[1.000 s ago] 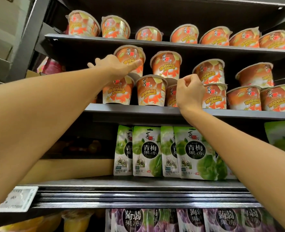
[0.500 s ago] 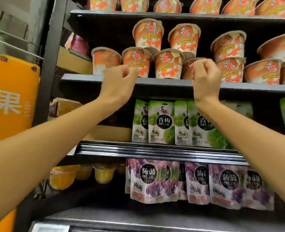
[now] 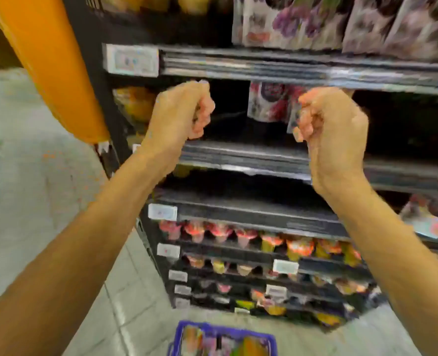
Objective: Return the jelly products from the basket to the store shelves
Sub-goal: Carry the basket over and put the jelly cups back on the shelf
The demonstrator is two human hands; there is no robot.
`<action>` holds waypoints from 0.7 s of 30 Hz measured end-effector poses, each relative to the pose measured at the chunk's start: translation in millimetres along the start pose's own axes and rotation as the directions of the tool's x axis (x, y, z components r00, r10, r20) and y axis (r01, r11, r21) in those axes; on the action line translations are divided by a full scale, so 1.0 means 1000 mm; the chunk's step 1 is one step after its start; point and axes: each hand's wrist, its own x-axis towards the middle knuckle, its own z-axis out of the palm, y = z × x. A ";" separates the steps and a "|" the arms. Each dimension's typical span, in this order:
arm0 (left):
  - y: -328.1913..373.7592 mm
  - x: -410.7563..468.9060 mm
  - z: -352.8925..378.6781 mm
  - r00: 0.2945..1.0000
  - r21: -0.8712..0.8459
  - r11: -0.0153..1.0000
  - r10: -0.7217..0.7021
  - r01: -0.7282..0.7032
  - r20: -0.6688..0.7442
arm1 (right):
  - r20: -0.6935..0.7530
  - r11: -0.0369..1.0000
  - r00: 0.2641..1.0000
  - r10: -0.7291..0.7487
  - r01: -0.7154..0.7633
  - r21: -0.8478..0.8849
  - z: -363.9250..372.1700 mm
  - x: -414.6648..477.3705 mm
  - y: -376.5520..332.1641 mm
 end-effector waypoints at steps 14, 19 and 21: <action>-0.469 -0.279 -0.101 0.564 0.237 0.528 -0.817 0.816 -0.122 | -0.346 0.383 0.483 0.805 -0.867 -0.319 -0.101 -0.363 0.399; -0.622 -0.368 -0.119 0.351 0.108 0.334 -0.902 0.936 -0.250 | -0.371 0.176 0.305 0.877 -0.923 -0.344 -0.129 -0.449 0.536; -0.674 -0.388 -0.120 0.326 0.114 0.306 -0.905 0.945 -0.275 | -0.376 0.098 0.227 0.898 -0.938 -0.333 -0.141 -0.477 0.589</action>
